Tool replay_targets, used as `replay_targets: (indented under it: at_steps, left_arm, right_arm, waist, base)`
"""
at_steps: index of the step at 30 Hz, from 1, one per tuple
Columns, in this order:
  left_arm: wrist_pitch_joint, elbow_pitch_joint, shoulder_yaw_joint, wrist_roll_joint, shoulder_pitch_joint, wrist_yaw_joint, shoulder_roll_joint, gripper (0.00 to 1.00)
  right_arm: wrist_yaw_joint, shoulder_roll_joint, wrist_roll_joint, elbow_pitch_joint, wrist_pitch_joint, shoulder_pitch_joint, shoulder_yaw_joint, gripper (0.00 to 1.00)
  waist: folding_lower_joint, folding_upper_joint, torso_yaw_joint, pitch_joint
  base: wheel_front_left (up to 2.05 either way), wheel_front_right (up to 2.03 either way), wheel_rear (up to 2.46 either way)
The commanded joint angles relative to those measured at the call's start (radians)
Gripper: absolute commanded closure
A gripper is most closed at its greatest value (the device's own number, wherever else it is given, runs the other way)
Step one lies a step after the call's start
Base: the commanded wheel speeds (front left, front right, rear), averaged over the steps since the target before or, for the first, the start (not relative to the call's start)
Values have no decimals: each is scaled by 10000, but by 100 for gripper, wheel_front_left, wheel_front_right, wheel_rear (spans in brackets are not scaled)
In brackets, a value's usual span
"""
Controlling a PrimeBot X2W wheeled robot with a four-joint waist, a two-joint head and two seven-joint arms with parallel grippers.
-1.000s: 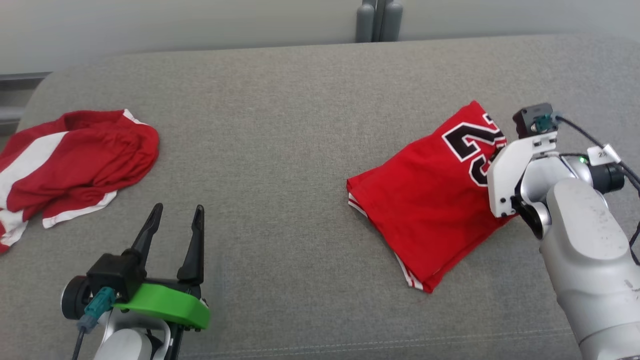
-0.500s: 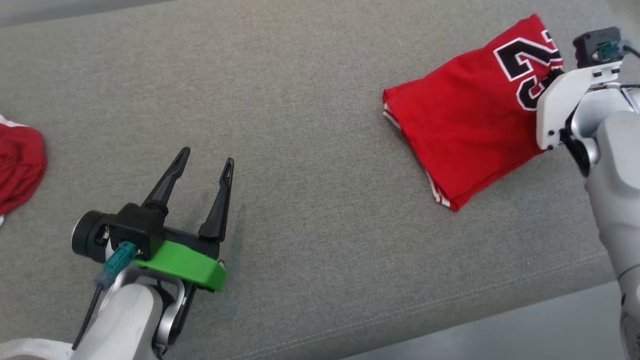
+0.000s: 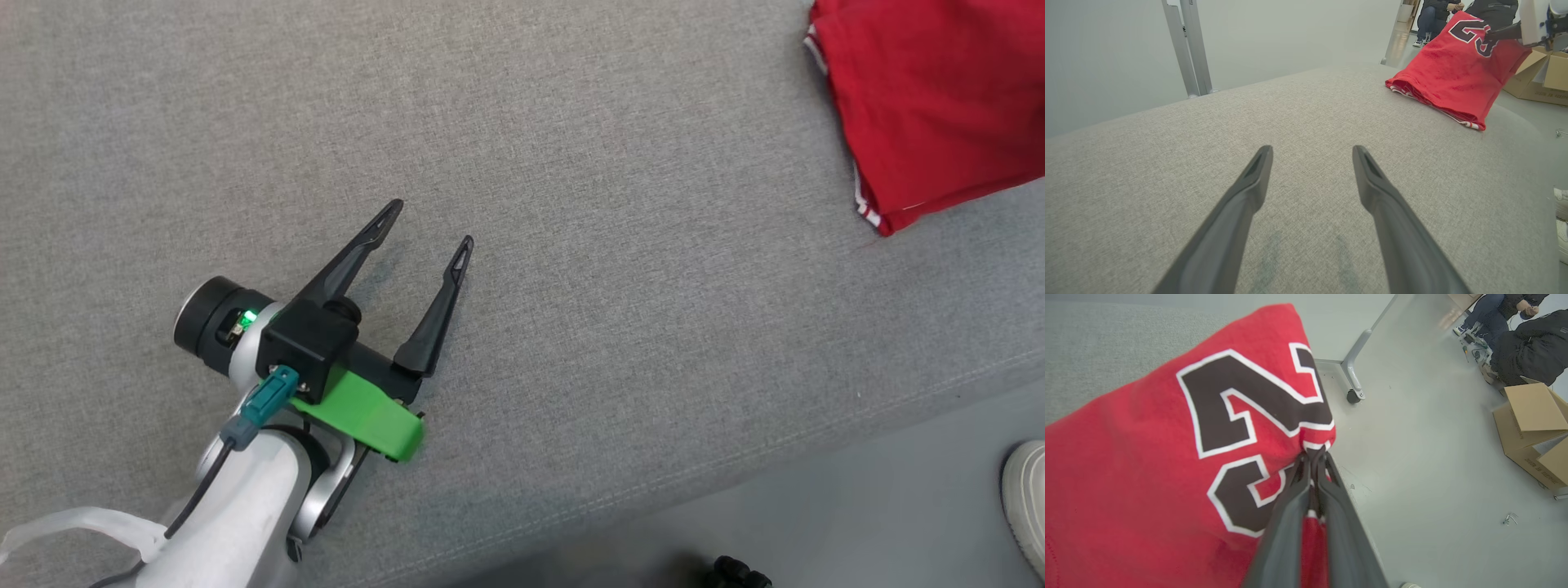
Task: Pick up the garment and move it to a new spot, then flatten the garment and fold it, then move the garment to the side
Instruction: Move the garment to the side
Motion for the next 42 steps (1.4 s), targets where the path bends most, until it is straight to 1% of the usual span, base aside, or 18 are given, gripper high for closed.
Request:
replay_targets:
  at_steps: [1, 2, 3, 4, 5, 11, 12, 15, 20, 23, 26, 27, 28, 31, 32, 37, 41, 42]
  left_arm:
    - [81, -103, -67, 55, -183, -66, 54, 0]
    - [108, -175, -103, 84, -208, -69, 59, 0]
    - [161, -242, -130, 106, -240, -70, 59, 0]
    - [210, -287, -170, 112, -269, -82, 62, 0]
    - [224, -327, -197, 127, -280, -87, 69, 0]
    - [223, -295, -331, 112, -332, -76, -3, 0]
    - [223, -295, -331, 112, -332, -76, -3, 0]
    - [51, -154, -258, 36, -278, 33, -71, 0]
    - [-386, 279, 104, -334, 98, 424, -332, 0]
    - [-491, 628, 367, -647, 309, 642, -464, 0]
    - [-728, 1015, 676, -1052, 585, 835, -684, 0]
    - [-811, 1197, 783, -1257, 732, 870, -761, 0]
    - [-868, 1367, 851, -1360, 857, 943, -808, 0]
    - [-1114, 1787, 1124, -1603, 1155, 1204, -1011, 0]
    - [-1129, 1950, 1160, -1729, 1280, 1224, -1082, 0]
    - [-1268, 2664, 1657, -2237, 1674, 1626, -1306, 0]
    - [-1328, 3063, 2089, -2551, 1919, 1934, -1344, 0]
    - [-1355, 3157, 2139, -2573, 1948, 1945, -1303, 0]
  right_arm:
    - [-18, -135, -323, 57, -124, -110, -281, 100]
    - [-18, -171, -512, 55, -157, -117, -458, 100]
    - [-18, -188, -645, 18, -259, -143, -647, 92]
    - [-18, -191, -834, -31, -352, -167, -838, 22]
    - [-18, -162, -1030, -63, -475, -171, -986, 0]
    - [-18, 218, -2043, -204, -1215, -120, -1520, 0]
    - [-18, 218, -2043, -204, -1215, -120, -1520, 0]
    - [-18, 527, -2324, -173, -1662, -25, -1618, 0]
    - [-18, 802, -2561, 108, -2671, 392, -1260, 0]
    - [-18, 1056, -2420, 160, -3148, 675, -1174, 0]
    - [-18, 1370, -1918, 26, -3430, 1097, -1463, 0]
    - [-18, 1574, -1542, 25, -3486, 1245, -1664, 0]
    - [-18, 1629, -1262, -14, -3528, 1365, -1774, 0]
    - [-18, 1930, -549, -150, -3590, 1860, -1671, 0]
    - [-17, 2002, -303, -229, -3593, 2061, -1609, 0]
    - [-17, 2482, 1083, -1110, -3584, 3113, -1002, 0]
    - [-17, 2896, 2275, -1920, -3587, 4002, -463, 0]
    - [-17, 2963, 2515, -2091, -3586, 4262, -260, 0]
  waist:
    - [-1, -1, 152, 286]
    - [-1, -1, 189, 336]
    - [-1, -1, 220, 394]
    - [-1, -1, 244, 440]
    - [-1, -1, 261, 467]
    - [-1, -1, 384, 397]
    - [-1, -1, 384, 397]
    - [-1, -1, 468, 150]
    - [-1, -1, 736, -571]
    - [-1, -1, 909, -1102]
    - [-1, -1, 1133, -1738]
    - [-1, -1, 1193, -2025]
    - [-1, -1, 1259, -2257]
    - [-1, -1, 1471, -2933]
    - [-1, -1, 1562, -3134]
    - [-1, -1, 1959, -3961]
    - [-1, -1, 2231, -4484]
    - [-1, -1, 2313, -4631]
  base:
    - [0, 0, 0]
    - [0, 0, 0]
    - [0, 0, 0]
    - [0, 0, 0]
    - [0, 0, 0]
    - [0, 0, 0]
    - [0, 0, 0]
    - [0, 0, 0]
    - [0, 0, 0]
    - [0, 0, 0]
    - [0, 0, 0]
    - [0, 0, 0]
    - [0, 0, 0]
    - [0, 0, 0]
    - [0, 0, 0]
    - [0, 0, 0]
    - [0, 0, 0]
    - [0, 0, 0]
